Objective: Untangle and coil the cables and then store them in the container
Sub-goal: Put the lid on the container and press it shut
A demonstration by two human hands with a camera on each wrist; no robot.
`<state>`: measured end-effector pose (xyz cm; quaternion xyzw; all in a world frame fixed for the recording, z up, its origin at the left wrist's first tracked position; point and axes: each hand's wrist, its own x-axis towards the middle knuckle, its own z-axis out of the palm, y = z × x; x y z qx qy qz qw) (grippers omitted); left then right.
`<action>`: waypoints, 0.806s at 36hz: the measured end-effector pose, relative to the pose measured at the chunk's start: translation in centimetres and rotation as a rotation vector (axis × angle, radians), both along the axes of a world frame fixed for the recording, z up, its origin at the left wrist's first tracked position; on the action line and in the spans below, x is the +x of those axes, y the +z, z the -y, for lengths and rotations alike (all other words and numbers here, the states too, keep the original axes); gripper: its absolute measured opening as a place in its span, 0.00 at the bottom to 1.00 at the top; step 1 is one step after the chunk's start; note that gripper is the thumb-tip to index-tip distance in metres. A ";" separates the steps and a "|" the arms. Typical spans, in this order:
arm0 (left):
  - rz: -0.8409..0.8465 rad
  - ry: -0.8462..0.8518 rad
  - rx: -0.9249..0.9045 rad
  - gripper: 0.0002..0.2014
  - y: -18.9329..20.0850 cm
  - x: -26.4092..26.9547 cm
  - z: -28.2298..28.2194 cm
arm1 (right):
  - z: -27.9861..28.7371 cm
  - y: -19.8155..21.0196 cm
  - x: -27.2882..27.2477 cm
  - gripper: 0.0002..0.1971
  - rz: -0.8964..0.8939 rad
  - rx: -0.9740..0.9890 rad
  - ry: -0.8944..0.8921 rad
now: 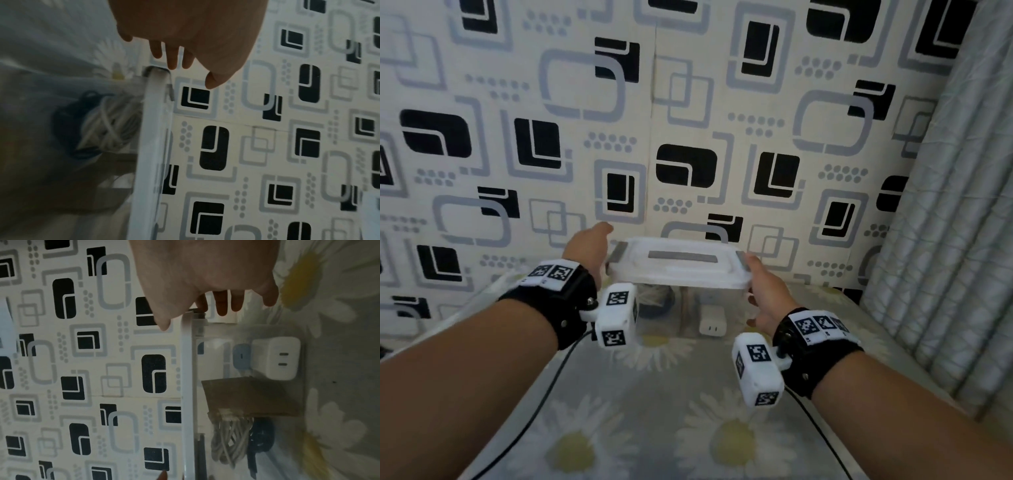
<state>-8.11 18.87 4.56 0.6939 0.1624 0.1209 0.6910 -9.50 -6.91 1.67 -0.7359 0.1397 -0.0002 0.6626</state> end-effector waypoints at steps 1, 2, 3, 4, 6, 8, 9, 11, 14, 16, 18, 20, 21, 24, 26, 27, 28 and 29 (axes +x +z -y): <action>-0.021 0.002 -0.035 0.21 -0.5 -0.2 -0.1 | 0.0 -0.1 0.0 0.24 0.012 -0.006 -0.003; -0.040 -0.002 -0.082 0.19 -0.9 -0.5 0.0 | -0.1 -0.2 -0.2 0.25 0.024 0.011 0.008; -0.057 -0.017 -0.139 0.16 -1.3 -0.9 0.2 | -0.1 -0.5 -0.1 0.26 0.025 0.048 0.012; -0.069 -0.030 -0.186 0.15 -1.7 -1.1 0.3 | -0.2 -0.5 -0.3 0.25 0.017 0.102 0.002; -0.078 -0.073 -0.232 0.13 -2.5 -1.5 0.8 | -0.5 -0.5 -0.8 0.22 0.005 0.203 -0.020; -0.076 -0.108 -0.278 0.19 -2.8 -2.1 1.0 | -0.5 -0.7 -1.1 0.18 0.002 0.302 -0.028; -0.080 -0.120 -0.305 0.22 -2.8 -2.5 1.3 | -0.7 -0.7 -1.3 0.17 0.002 0.335 -0.029; -0.089 -0.131 -0.347 0.29 -3.0 -2.8 1.6 | -1.1 -0.7 -1.6 0.16 0.002 0.395 -0.016; -0.095 -0.156 -0.349 0.23 -3.0 -3.6 2.4 | -1.6 -0.6 -2.2 0.18 -0.009 0.463 0.005; -0.112 -0.173 -0.354 0.21 -3.0 -3.9 2.8 | -1.8 -0.8 -2.2 0.22 -0.017 0.487 0.013; -0.126 -0.183 -0.393 0.21 -3.1 -4.1 3.0 | -2.0 -0.8 -2.5 0.22 -0.036 0.499 0.009; -0.139 -0.201 -0.443 0.24 -3.1 -4.5 3.3 | -2.2 -0.9 -2.6 0.18 -0.049 0.513 -0.003; -0.148 -0.202 -0.465 0.27 -3.3 -4.6 3.4 | -2.3 -0.9 -2.7 0.17 -0.048 0.525 -0.012; -0.157 -0.195 -0.488 0.30 -3.4 -4.8 3.7 | -2.6 -0.5 -3.0 0.12 -0.050 0.542 -0.022; -0.162 -0.194 -0.509 0.28 -3.5 -4.6 3.6 | -2.7 -0.3 -3.3 0.11 -0.053 0.542 -0.018; -0.168 -0.202 -0.510 0.27 -3.6 -4.5 3.6 | -2.7 -0.1 -3.3 0.11 -0.058 0.544 -0.016; -0.175 -0.208 -0.510 0.28 -3.5 -4.5 3.6 | -2.7 0.0 -3.4 0.10 -0.062 0.547 -0.014; -0.175 -0.208 -0.505 0.29 -3.5 -4.6 3.5 | -2.7 0.0 -3.4 0.10 -0.063 0.551 -0.013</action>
